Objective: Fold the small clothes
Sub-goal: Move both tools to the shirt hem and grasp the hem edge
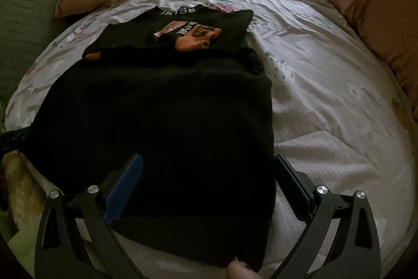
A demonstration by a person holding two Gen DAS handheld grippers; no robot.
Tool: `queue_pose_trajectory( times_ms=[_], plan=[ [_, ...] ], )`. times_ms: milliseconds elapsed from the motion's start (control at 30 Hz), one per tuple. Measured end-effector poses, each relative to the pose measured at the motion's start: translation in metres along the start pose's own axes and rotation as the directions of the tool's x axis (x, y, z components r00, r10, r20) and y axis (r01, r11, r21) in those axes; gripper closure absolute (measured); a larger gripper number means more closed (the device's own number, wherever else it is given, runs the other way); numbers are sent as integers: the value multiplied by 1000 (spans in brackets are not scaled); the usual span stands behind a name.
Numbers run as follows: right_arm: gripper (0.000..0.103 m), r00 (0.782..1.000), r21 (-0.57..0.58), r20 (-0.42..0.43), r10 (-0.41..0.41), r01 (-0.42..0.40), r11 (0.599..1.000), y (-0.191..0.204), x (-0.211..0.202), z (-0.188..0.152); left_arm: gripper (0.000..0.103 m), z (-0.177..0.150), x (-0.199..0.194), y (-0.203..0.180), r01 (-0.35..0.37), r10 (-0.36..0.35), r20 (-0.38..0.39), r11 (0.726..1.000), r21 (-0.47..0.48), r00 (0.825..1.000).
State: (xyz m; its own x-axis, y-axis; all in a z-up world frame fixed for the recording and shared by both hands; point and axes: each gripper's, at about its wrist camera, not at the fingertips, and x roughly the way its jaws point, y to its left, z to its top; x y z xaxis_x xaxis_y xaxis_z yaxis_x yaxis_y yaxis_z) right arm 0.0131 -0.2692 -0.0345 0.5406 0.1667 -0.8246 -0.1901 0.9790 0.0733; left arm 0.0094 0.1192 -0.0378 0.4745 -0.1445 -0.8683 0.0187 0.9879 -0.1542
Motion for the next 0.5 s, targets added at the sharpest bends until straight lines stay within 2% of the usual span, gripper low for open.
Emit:
queue_pose_trajectory(
  times_ms=[167, 500],
  plan=[
    [5, 999, 5, -35, 19, -19, 1000, -4, -1, -12, 78, -10, -7, -6, 44, -44, -8, 999, 5, 999],
    [5, 993, 40, -106, 58, -55, 998, -21, -9, -40, 78, -18, -4, -16, 78, -77, -37, 997, 19, 996]
  ],
)
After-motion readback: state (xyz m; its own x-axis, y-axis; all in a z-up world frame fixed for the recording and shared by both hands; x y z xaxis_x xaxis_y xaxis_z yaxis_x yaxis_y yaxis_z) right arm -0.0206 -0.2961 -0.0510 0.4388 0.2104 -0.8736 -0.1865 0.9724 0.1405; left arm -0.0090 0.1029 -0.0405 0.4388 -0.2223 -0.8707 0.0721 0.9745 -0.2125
